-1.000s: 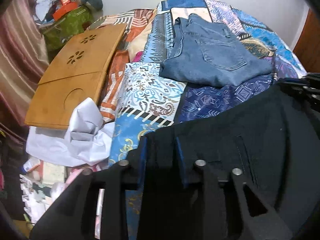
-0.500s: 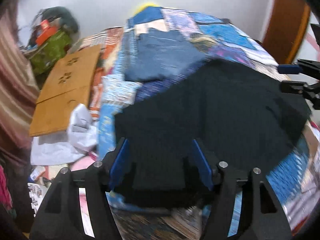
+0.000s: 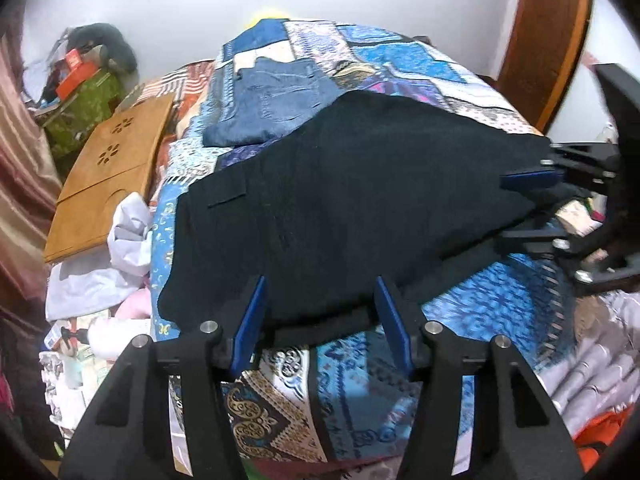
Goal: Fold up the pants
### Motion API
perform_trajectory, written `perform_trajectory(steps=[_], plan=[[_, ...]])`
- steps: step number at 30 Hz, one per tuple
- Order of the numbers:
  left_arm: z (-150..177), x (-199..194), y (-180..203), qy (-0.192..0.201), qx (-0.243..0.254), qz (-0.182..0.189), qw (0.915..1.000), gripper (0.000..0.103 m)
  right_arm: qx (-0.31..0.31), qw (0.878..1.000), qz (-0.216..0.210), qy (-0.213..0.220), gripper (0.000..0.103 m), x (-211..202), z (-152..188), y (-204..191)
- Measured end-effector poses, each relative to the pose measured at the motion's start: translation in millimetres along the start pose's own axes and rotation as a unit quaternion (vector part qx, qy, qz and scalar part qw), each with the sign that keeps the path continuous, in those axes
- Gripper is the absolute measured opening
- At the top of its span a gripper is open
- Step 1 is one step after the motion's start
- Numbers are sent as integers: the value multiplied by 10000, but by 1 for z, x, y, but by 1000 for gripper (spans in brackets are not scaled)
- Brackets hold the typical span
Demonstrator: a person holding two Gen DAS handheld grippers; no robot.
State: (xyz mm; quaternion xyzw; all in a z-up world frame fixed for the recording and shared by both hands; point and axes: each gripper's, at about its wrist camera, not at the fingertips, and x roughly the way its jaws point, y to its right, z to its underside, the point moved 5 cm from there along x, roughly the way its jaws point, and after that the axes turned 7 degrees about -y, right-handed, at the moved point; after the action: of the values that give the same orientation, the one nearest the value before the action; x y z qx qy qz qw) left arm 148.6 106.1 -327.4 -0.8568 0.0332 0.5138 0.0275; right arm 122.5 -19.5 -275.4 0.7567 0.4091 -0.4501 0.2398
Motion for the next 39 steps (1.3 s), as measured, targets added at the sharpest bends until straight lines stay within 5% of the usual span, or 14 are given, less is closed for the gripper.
perform_trajectory(steps=[6, 8, 10, 15, 23, 25, 28, 31, 36, 39], plan=[[2, 9, 13, -53, 259, -183, 9995, 52, 440, 9983, -376, 13, 41, 11, 0, 6], [0, 24, 14, -247, 239, -213, 9992, 32, 491, 9980, -392, 47, 37, 13, -1, 9], [-2, 30, 16, -287, 206, -221, 9991, 23, 460, 9981, -412, 53, 27, 13, -3, 8], [-2, 19, 14, -106, 152, -166, 9997, 19, 198, 9988, -422, 159, 12, -2, -1, -2], [19, 19, 11, -189, 134, 8, 9997, 14, 497, 9965, -675, 0, 16, 4, 16, -2], [19, 12, 10, -224, 180, 48, 9996, 14, 463, 9965, -682, -106, 30, -2, 14, -2], [11, -9, 6, -76, 116, 195, 9997, 14, 530, 9964, -617, 245, 42, -26, 7, 4], [-8, -27, 2, 202, -35, 226, 9995, 15, 761, 9941, -534, 553, 43, -43, -3, 20], [-38, -14, 6, 266, -300, 274, 9988, 31, 1402, 9876, -280, 643, 43, -29, -11, 56], [-39, 17, 16, -53, -410, 405, 9983, 34, 1735, 9839, -134, 395, 43, -3, 0, 71]])
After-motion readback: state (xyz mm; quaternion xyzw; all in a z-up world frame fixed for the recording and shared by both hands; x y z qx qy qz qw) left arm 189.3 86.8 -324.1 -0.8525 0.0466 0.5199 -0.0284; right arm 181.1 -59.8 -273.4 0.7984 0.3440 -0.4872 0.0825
